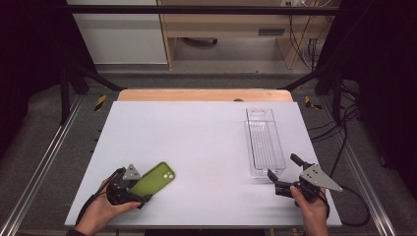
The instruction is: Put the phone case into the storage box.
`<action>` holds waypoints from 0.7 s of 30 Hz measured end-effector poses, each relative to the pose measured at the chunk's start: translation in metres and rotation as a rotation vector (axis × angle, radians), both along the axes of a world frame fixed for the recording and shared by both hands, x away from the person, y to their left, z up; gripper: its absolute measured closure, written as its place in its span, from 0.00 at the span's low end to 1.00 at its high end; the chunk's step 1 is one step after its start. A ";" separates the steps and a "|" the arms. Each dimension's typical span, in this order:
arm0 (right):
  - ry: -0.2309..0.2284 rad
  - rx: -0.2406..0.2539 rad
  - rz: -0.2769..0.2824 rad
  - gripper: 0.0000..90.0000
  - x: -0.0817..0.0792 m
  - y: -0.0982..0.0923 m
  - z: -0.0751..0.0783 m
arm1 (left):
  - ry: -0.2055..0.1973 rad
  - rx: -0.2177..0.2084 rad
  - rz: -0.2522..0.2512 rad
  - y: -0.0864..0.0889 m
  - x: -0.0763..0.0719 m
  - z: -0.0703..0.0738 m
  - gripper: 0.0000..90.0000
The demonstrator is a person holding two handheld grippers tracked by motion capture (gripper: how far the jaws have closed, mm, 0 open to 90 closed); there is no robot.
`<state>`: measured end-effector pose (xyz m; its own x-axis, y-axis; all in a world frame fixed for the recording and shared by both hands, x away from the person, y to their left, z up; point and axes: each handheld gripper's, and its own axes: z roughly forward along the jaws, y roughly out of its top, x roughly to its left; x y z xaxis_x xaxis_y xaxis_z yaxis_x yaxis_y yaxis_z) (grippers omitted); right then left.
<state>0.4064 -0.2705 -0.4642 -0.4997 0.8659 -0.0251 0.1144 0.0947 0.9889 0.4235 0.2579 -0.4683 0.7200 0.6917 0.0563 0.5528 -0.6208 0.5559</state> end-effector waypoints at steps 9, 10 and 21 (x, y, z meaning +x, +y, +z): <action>-0.004 0.011 -0.006 0.02 0.000 -0.002 0.000 | -0.124 -0.056 0.009 -0.017 0.001 0.009 0.18; -0.004 0.011 -0.006 0.02 0.000 -0.002 0.000 | -0.124 -0.056 0.009 -0.017 0.001 0.009 0.18; 0.000 -0.012 -0.020 0.02 0.000 0.001 0.001 | -0.321 -0.174 -0.033 -0.067 0.008 0.008 0.18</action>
<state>0.4061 -0.2695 -0.4636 -0.4821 0.8754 -0.0356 0.1168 0.1045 0.9876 0.4316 0.1914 -0.4603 0.7066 0.6877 0.1665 0.3148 -0.5162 0.7965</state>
